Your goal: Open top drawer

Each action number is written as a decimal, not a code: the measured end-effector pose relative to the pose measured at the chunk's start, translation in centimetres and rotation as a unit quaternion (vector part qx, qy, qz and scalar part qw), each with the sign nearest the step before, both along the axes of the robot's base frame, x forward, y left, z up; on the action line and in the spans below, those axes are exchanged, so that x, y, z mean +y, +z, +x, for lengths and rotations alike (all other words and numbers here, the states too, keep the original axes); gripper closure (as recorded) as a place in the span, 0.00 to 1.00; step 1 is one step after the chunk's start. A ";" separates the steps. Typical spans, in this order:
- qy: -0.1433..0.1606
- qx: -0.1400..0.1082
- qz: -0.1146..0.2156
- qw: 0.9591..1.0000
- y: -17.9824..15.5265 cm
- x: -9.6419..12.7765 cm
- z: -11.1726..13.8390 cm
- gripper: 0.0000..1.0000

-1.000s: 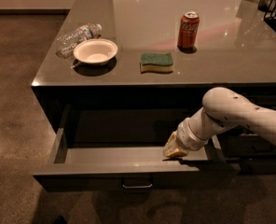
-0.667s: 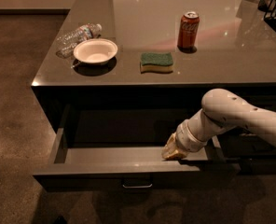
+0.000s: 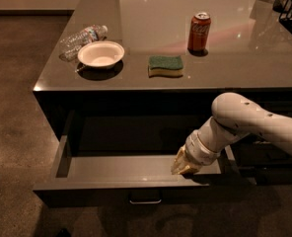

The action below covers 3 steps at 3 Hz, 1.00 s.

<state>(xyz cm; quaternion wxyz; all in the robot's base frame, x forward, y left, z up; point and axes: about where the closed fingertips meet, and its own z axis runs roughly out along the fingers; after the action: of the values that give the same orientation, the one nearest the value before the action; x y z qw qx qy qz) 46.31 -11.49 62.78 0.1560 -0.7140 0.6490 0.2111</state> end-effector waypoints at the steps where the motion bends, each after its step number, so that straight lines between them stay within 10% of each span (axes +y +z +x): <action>1: -0.001 0.016 -0.002 1.000 -0.3 -0.9 -1.8 1.00; 3: -0.007 0.002 -0.002 1.000 1.0 -1.9 -2.0 1.00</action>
Offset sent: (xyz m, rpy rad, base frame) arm -0.0360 -0.0274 0.0036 -0.0078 0.0382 -0.0252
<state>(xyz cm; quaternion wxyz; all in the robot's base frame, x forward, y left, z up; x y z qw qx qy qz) 44.35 -13.35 63.73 0.1545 -0.7098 0.6545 0.2097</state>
